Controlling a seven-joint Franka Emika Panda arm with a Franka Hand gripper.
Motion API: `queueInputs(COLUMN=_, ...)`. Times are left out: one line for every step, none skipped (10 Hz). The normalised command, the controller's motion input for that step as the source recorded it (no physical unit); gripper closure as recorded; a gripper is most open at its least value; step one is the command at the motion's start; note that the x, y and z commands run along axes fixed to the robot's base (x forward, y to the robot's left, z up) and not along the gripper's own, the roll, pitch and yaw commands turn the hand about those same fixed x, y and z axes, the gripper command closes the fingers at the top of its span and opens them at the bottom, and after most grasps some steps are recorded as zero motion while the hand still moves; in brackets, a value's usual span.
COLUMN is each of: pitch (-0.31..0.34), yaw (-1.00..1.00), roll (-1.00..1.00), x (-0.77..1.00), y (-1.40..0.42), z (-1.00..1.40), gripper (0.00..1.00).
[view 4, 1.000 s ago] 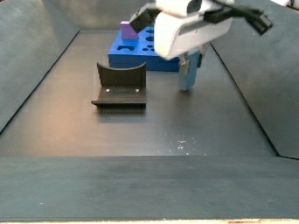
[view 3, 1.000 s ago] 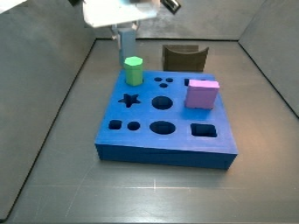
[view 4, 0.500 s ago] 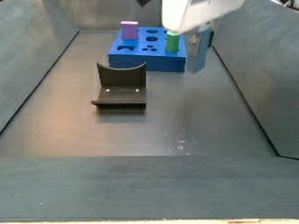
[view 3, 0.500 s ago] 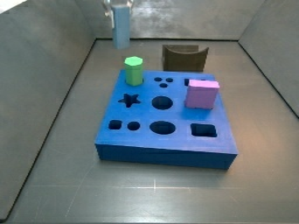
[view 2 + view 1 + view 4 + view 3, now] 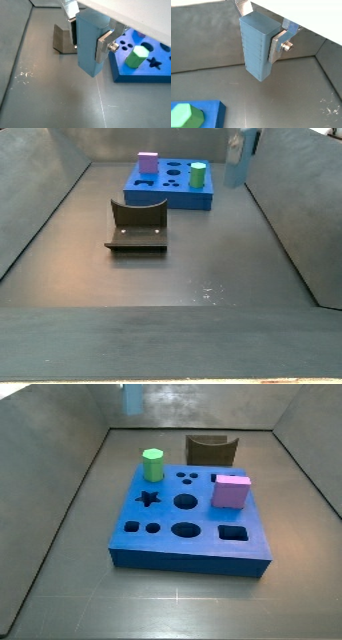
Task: Pick up the rectangle object. Move up. Move to above the board. Insert the rectangle object.
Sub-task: Move to above the board.
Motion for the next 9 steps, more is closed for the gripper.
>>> queueInputs(pitch=0.083, yaw=0.02, roll=0.10, x=-0.09, y=0.05, z=1.00, gripper=1.00)
queueInputs(pitch=0.102, yaw=0.02, roll=0.11, x=-0.08, y=0.05, z=1.00, gripper=1.00)
queueInputs(pitch=0.129, yaw=0.03, roll=0.11, x=-0.06, y=0.04, z=1.00, gripper=1.00)
queueInputs(pitch=0.149, yaw=0.03, roll=0.12, x=-0.04, y=0.04, z=0.91, gripper=1.00)
queueInputs(pitch=0.157, yaw=0.03, roll=0.12, x=-0.01, y=0.03, z=0.71, gripper=1.00)
queueInputs(pitch=0.160, yaw=0.03, roll=0.11, x=0.00, y=0.02, z=0.57, gripper=1.00)
queueInputs(pitch=0.161, yaw=0.03, roll=0.10, x=0.01, y=0.01, z=0.37, gripper=1.00)
queueInputs(pitch=0.162, yaw=0.03, roll=0.10, x=0.01, y=0.01, z=0.23, gripper=1.00)
queueInputs(pitch=0.029, yaw=-1.00, roll=0.12, x=0.34, y=-1.00, z=-0.29, gripper=1.00)
